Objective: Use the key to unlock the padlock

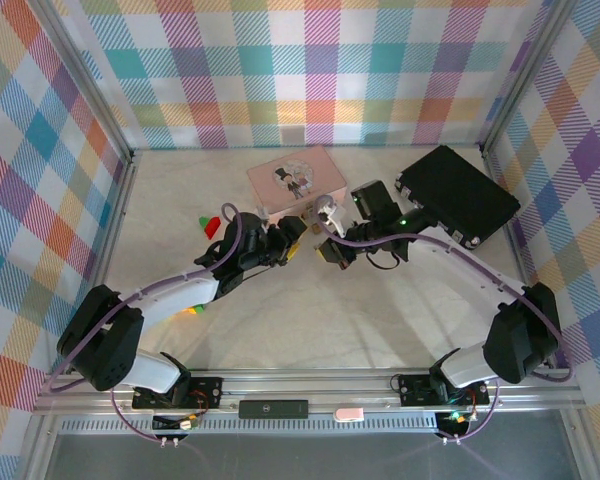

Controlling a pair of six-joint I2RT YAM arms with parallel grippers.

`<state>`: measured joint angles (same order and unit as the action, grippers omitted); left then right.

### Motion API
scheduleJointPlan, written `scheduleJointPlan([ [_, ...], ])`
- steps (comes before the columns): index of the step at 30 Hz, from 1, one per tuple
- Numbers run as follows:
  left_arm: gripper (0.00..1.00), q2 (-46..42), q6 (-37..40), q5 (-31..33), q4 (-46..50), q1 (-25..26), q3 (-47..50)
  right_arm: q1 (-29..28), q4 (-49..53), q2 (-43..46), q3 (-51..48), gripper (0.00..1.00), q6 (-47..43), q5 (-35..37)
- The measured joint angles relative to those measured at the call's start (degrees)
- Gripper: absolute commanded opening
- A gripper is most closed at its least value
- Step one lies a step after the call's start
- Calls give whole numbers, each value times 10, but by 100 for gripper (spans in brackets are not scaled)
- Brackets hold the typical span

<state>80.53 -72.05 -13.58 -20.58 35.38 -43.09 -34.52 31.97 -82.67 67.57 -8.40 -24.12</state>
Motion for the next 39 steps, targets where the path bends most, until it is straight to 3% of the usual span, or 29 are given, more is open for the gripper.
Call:
scheduleJointPlan([
  [7, 54, -2, -18, -8, -12, 1, 3, 0, -26, -2, -37, 0, 5, -5],
  [15, 44, 64, -53, -55, -64, 18, 0, 0, -51, -2, -39, 0, 9, -7],
  [19, 28, 89, -68, -80, -89, 24, -6, 0, -55, -2, -39, 0, 9, -7],
  [24, 22, 101, -83, -96, -132, 24, -7, 0, -54, -2, -39, 0, 9, -7],
  [29, 0, 101, -94, -101, -158, 24, -7, 0, -53, -2, -39, 0, 9, -7],
  [39, 0, 74, -52, -93, -104, 24, -7, 0, -35, -3, -32, 0, 2, 0],
])
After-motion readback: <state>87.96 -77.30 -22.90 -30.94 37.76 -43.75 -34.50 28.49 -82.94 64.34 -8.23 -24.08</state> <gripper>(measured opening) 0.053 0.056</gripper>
